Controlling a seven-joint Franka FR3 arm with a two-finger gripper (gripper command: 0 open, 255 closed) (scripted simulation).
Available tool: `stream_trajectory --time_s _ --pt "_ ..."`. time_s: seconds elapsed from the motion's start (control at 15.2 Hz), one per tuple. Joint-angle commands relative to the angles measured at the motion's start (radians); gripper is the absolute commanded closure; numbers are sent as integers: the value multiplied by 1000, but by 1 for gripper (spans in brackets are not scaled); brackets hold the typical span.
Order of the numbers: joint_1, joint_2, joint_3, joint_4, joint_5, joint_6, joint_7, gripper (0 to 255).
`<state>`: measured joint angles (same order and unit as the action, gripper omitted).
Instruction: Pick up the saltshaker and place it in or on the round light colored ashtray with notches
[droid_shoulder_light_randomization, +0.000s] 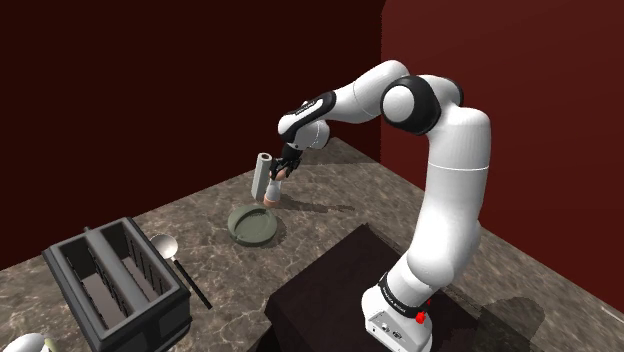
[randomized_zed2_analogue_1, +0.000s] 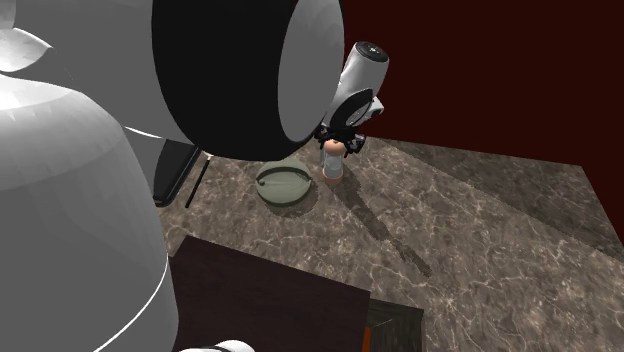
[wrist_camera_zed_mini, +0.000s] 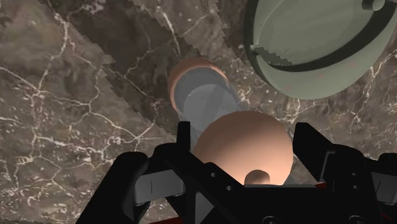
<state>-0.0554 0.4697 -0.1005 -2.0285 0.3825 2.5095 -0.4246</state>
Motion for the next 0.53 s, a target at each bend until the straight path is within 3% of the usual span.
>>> stream_trajectory --time_s 0.0,0.46 --pt "0 0 0 0 0 0 0 255" --pt "10 -61 -16 -2 -27 -57 28 255"
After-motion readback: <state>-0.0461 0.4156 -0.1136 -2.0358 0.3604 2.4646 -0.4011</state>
